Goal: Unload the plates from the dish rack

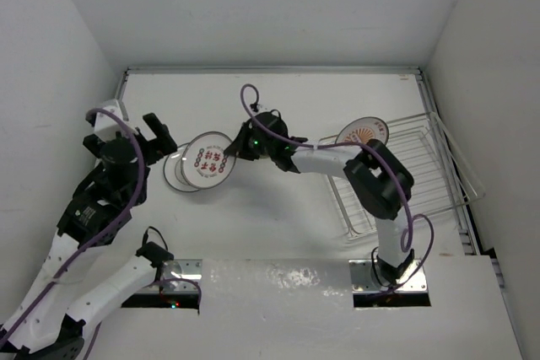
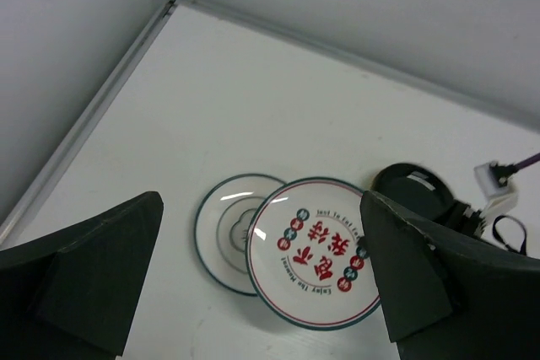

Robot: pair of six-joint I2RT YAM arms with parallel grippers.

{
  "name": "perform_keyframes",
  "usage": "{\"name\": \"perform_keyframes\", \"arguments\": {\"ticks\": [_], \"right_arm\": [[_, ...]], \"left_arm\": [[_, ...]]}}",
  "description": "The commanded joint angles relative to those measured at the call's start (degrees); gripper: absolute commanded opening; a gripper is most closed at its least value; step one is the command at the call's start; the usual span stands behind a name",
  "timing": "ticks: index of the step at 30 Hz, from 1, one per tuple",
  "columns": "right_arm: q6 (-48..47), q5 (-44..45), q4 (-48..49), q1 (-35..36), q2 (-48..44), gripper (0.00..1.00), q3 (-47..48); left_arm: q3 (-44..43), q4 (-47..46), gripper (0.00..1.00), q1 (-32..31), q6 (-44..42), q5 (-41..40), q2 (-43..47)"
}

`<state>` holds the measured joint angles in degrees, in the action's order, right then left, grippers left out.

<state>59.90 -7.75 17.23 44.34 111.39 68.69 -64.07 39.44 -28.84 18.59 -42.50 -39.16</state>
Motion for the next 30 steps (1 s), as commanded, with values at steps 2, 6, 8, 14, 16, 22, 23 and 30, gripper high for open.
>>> {"name": "perform_keyframes", "arguments": {"ticks": [2,6,8,14,16,22,23,30], "right_arm": [[-0.57,5.19,-2.64,3.12,6.53,0.01,8.65],[0.92,6.25,-3.96,4.09,12.16,0.02,13.65],[0.14,6.69,-5.80,4.70,14.19,0.03,17.07],[0.13,7.22,-9.84,6.37,22.71,0.29,27.19],[0.13,7.57,-12.48,7.08,24.48,0.41,32.02],[-0.92,9.77,-18.54,7.96,28.26,0.96,40.73],[-1.10,10.03,-18.73,7.96,28.00,0.99,40.83],[-7.68,19.42,-26.79,9.28,18.43,0.99,36.79]], "left_arm": [[6.48,-3.66,1.00,0.01,-2.51,-4.08,3.81],[10.89,-4.64,1.00,0.01,-1.45,-6.10,6.81],[12.04,-4.55,1.00,0.01,-0.92,-5.58,7.51],[14.42,-4.28,1.00,0.01,-0.40,-3.55,9.71],[14.50,-4.55,1.00,0.01,-0.31,-3.47,10.50],[15.12,-4.99,1.00,0.01,-0.66,-2.59,10.86],[15.21,-5.16,1.00,0.01,-0.75,-2.24,10.77],[15.21,-5.43,1.00,0.01,-0.92,-1.53,10.33]]}}
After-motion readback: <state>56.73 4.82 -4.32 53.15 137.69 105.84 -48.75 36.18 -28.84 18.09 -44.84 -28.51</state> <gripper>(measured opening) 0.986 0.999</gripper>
